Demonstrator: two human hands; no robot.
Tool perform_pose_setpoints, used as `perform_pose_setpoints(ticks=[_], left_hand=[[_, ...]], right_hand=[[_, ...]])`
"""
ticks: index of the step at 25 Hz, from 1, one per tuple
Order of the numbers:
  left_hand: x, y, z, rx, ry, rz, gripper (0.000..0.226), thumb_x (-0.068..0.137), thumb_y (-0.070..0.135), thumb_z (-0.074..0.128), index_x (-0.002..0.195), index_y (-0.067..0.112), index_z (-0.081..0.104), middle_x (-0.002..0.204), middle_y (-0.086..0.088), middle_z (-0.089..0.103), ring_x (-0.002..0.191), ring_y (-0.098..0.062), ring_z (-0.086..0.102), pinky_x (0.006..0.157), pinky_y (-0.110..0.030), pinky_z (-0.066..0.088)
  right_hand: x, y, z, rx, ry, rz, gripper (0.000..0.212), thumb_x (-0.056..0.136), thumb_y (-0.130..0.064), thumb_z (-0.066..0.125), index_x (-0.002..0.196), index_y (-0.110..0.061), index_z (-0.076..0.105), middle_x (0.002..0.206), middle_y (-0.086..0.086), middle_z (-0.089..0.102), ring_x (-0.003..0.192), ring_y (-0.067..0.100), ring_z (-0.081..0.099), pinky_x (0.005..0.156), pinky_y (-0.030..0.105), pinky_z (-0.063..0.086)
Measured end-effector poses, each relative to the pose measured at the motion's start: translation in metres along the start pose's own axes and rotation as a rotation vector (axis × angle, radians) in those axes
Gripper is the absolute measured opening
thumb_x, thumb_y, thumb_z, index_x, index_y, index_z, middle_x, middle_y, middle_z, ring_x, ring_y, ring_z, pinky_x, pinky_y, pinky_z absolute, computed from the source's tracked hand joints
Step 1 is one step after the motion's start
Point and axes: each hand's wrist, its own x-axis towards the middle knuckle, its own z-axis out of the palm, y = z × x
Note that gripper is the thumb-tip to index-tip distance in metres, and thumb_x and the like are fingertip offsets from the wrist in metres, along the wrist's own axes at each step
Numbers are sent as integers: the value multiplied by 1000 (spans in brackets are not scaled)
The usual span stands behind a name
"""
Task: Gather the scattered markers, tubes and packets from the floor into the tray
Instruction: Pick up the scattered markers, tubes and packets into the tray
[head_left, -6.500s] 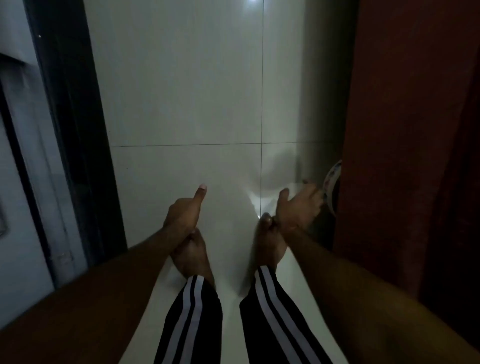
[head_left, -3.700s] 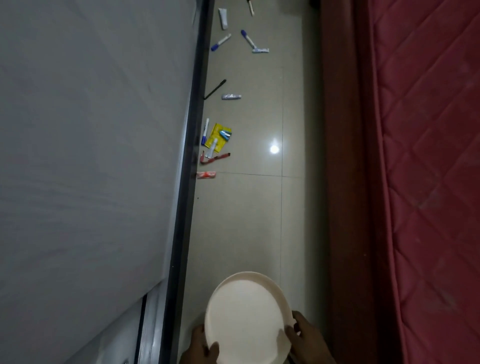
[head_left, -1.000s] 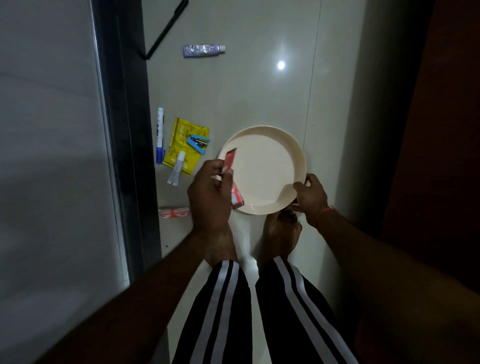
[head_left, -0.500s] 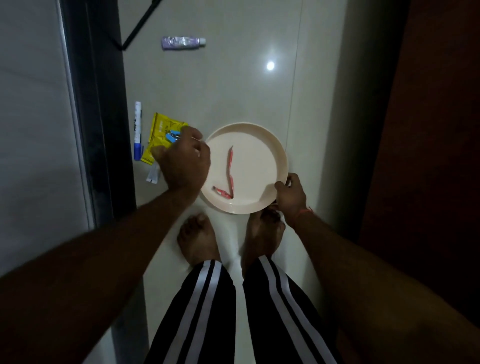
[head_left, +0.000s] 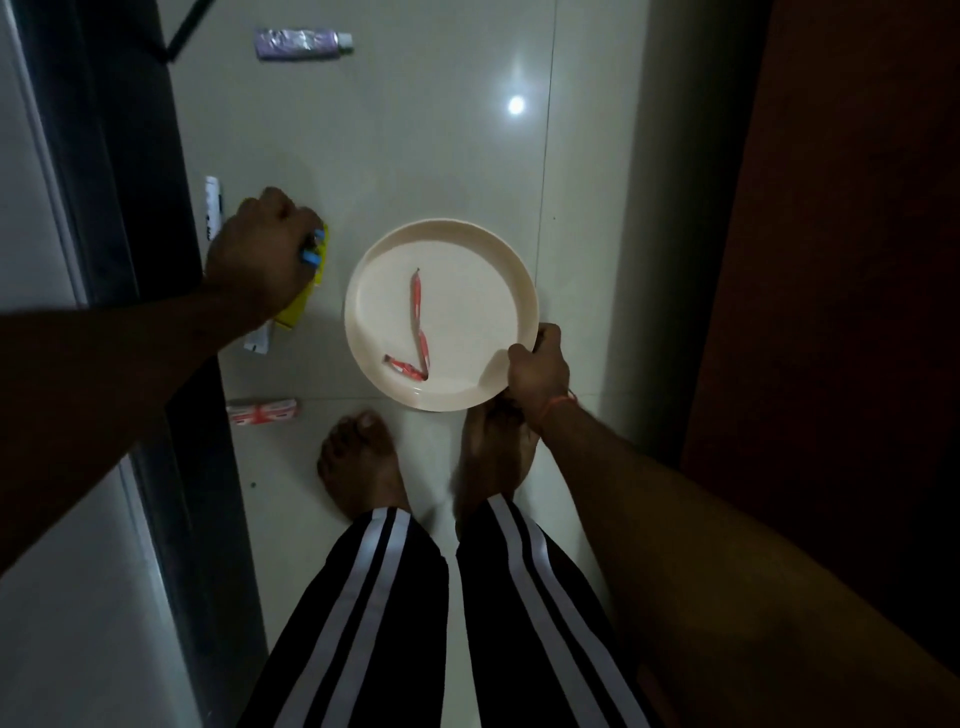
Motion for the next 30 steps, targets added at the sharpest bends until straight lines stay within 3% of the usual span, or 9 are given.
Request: perform_pose_setpoints(ticks=[4,7,11,15,19,23,26,28,30], left_hand=[[-14,42,-25,-410,358,-208,50,86,42,76,123,10,65,113,-18,67,103,-33,65,97,-46,54],[-37,99,-28,-493,157,-116,58,79,40,87,123,16,59,97,-2,65,88,-24,66,78,-33,52],[-52,126,32,-417,-146,-159,56,82,36,86,118,7,54,105,-18,71,98,-39,69,77,-35,49],[-31,118,59,-514,-57,-502,66,82,32,86,127,-4,52,122,-26,68,114,-43,67,95,-46,55],[-51,130,39,-580,79,-545,62,85,40,80,131,8,54,128,-17,65,118,-39,65,96,-47,56],[-121,119,30,-772,336,-606,9,92,14,67,100,14,68,98,-3,73,94,-25,68,82,-34,54],[-161,85,83,-809,318,-1034,13,99,19,63,99,9,71,97,-11,73,96,-34,71,87,-38,56],[-176,96,107,-944,57,-881,23,103,20,57,85,7,63,83,-16,70,78,-36,69,70,-43,59],[-178,96,164,-677,175,-905,28,103,18,56,76,11,55,73,-13,64,68,-34,63,60,-42,51]], right_hand=[[2,-3,-7,-21,-63,20,32,92,-14,54,123,-19,46,107,2,59,103,32,59,96,54,58],[0,-7,-11,-12,-87,40,29,91,-11,54,116,-23,44,108,4,58,107,34,59,97,57,57],[2,-4,-12,-25,-89,28,29,91,-11,54,115,-23,44,97,-2,56,112,38,60,96,58,58],[5,2,-9,-29,-89,-13,28,93,-14,54,116,-26,43,92,-12,54,106,33,60,96,58,58],[2,1,-9,-28,-123,-4,29,94,-17,56,118,-27,43,95,-11,56,107,33,60,93,57,60],[-3,-3,-13,-79,-138,16,32,94,-17,58,118,-28,41,109,0,58,113,36,60,95,57,59],[-5,-5,-14,-104,-138,-1,32,94,-15,59,117,-27,40,109,2,60,109,35,60,94,58,59],[-1,-4,-13,-99,-137,-12,30,93,-13,58,116,-25,41,107,2,61,108,36,60,93,58,59],[3,-2,-12,-102,-141,-18,30,93,-13,57,116,-24,42,97,-5,57,108,37,61,90,58,60]])
